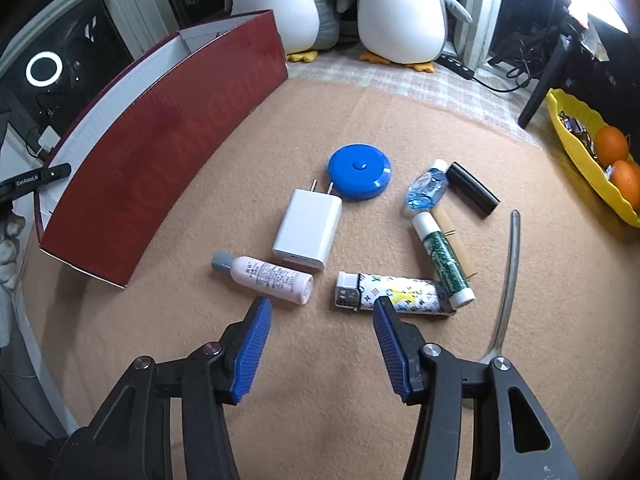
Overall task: Organize rigid objects
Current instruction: 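Move the right tool to the white lotion bottle and grasp it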
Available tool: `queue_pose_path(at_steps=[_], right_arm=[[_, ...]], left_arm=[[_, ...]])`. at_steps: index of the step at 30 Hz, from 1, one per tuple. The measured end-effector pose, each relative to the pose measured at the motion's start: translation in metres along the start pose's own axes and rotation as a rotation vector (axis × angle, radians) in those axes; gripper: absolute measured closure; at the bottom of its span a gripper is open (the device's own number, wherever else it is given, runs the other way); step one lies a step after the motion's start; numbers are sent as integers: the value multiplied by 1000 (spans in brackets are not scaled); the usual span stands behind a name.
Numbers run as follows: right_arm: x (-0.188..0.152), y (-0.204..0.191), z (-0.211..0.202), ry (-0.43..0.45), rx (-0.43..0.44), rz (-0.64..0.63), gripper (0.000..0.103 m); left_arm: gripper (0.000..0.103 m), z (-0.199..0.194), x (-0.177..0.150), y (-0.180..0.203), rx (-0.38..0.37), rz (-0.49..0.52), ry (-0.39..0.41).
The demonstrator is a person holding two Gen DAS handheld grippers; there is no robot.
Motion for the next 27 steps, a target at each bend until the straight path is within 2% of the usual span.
queue_pose_path(at_steps=[8, 11, 20, 24, 27], right_arm=[[11, -24, 11, -42, 83, -71, 54], [11, -29, 20, -72, 69, -107, 54], [24, -37, 36, -118, 108, -124, 54], [21, -37, 47, -180, 85, -174, 54], [14, -35, 55, -236, 58, -199, 62]], left_arm=[[83, 2, 1, 1, -8, 26, 0], [83, 0, 1, 1, -11, 36, 4], [83, -4, 0, 1, -21, 39, 19], [83, -4, -1, 0, -29, 28, 18], [83, -5, -1, -1, -32, 24, 20]])
Point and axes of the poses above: each gripper's, at about its wrist camera, not at the fingertips, and z roughly the way its jaws point, y to its right, x to its top, the point moved 6 cm from there along z, roughly the way its jaws point, and after that the axes turned 14 degrees about x, right-handed, at the moved point
